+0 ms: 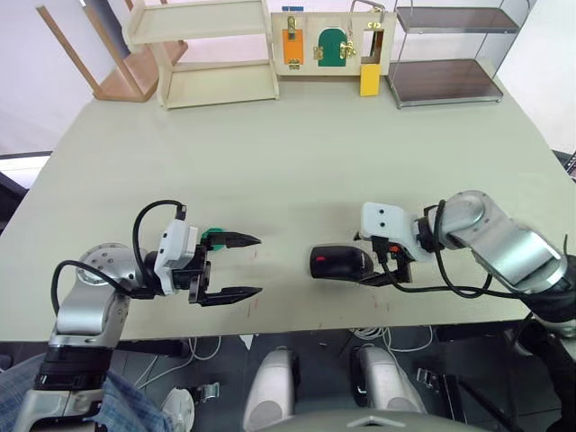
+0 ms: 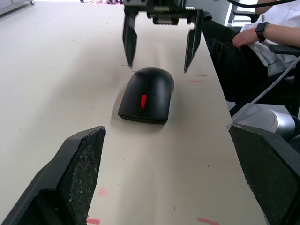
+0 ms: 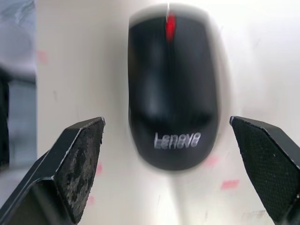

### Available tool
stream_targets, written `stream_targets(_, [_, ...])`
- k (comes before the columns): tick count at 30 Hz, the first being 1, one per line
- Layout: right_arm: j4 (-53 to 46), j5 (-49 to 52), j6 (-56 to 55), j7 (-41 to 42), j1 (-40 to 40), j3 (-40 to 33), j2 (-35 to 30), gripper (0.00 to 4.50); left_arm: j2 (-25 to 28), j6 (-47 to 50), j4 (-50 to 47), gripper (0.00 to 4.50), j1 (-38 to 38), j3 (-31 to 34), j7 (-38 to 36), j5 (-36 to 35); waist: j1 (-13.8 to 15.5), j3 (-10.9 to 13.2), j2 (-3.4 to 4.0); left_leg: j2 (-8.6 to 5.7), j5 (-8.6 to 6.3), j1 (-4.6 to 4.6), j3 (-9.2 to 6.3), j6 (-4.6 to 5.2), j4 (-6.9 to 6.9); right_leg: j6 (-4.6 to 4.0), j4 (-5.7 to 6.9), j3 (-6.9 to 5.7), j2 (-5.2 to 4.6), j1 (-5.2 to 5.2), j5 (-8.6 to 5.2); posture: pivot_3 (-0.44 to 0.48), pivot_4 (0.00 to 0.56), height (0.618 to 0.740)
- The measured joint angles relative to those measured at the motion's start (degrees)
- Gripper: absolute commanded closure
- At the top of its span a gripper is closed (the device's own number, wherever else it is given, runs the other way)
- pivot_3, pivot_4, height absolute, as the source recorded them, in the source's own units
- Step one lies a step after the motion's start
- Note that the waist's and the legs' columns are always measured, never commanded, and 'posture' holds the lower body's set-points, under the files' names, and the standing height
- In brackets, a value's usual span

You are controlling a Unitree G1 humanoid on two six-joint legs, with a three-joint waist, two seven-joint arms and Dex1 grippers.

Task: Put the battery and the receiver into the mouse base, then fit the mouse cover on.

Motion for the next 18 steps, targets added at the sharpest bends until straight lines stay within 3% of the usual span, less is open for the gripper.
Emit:
stream_targets(2, [0.0, 1.7, -1.1, -0.8, 0.1, -2.6, 2.0, 0.84, 0.0, 0.0, 0.0, 0.0, 0.0, -0.1, 0.0, 0.0, 0.0, 0.0, 0.0, 0.0, 0.0, 0.0, -0.02, 0.0, 0.0, 0.0, 0.01, -0.01, 0.01, 0.0, 0.0, 0.0, 0.15, 0.74])
stream_targets(3, [0.0, 1.9, -1.5, -1.3, 0.2, -3.2, 3.0, 0.84, 0.0, 0.0, 0.0, 0.0, 0.0, -0.1, 0.0, 0.0, 0.1, 0.0, 0.0, 0.0, 0.0, 0.0, -0.01, 0.0, 0.01, 0.0, 0.0, 0.0, 0.0, 0.01, 0.01, 0.0, 0.15, 0.74])
stream_targets(4, [0.0, 2.0, -2.1, -1.8, 0.3, -3.4, 3.5, 1.55, 0.0, 0.0, 0.0, 0.0, 0.0, -0.1, 0.0, 0.0, 0.1, 0.0, 0.0, 0.0, 0.0, 0.0, 0.0, 0.0, 0.01, 0.01, 0.0, 0.0, -0.01, 0.01, 0.01, 0.0, 0.15, 0.74])
stream_targets(6, [0.0, 2.0, -2.5, -2.3, 0.5, -3.4, 4.3, 2.26, 0.0, 0.0, 0.0, 0.0, 0.0, -0.1, 0.0, 0.0, 0.1, 0.0, 0.0, 0.0, 0.0, 0.0, 0.0, 0.0, 0.01, 0.0, 0.0, 0.0, -0.01, 0.01, 0.01, 0.0, 0.15, 0.74])
stream_targets(18, [1.8, -0.9, -2.2, -8.1, 0.7, 1.0, 10.0, 2.26, -0.2, 0.0, 0.1, 0.0, 0.2, -0.1, 0.1, 0.0, 0.0, 0.0, -0.01, 0.0, 0.0, 0.0, 0.0, 0.0, 0.01, 0.0, 0.03, 0.0, 0.0, 0.0, 0.01, 0.0, 0.15, 0.74])
